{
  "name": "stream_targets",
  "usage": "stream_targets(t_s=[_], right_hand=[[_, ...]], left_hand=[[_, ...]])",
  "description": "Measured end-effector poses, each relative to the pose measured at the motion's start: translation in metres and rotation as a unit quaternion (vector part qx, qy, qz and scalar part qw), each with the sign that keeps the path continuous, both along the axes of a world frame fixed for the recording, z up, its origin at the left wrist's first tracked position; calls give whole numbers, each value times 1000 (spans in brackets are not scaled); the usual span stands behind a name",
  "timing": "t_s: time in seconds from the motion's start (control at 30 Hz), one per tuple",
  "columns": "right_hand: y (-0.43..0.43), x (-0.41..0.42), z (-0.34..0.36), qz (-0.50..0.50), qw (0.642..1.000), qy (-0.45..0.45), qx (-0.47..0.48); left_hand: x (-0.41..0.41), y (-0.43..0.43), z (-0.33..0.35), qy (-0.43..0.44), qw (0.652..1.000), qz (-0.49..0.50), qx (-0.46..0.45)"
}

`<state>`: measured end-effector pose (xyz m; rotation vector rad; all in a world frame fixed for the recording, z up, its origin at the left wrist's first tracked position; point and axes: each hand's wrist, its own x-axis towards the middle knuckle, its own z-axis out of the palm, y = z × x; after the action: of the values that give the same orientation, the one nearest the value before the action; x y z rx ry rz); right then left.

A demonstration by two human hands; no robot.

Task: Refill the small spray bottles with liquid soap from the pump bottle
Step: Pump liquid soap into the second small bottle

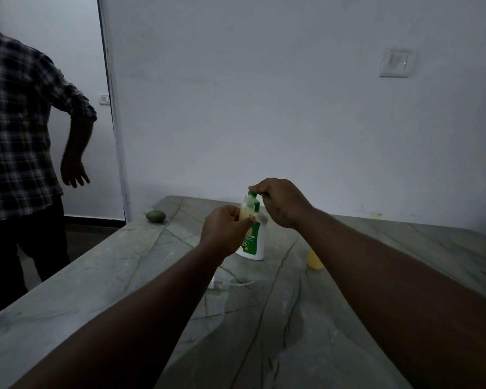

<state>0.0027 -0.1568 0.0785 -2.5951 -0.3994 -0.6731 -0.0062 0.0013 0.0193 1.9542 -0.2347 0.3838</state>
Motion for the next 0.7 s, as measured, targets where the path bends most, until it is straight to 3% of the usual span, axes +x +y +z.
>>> stream_targets(t_s=[0.7], right_hand=[[1,3,-6,-10,1000,-4,18]], left_hand=[[0,1,0,2,1000,2,-5]])
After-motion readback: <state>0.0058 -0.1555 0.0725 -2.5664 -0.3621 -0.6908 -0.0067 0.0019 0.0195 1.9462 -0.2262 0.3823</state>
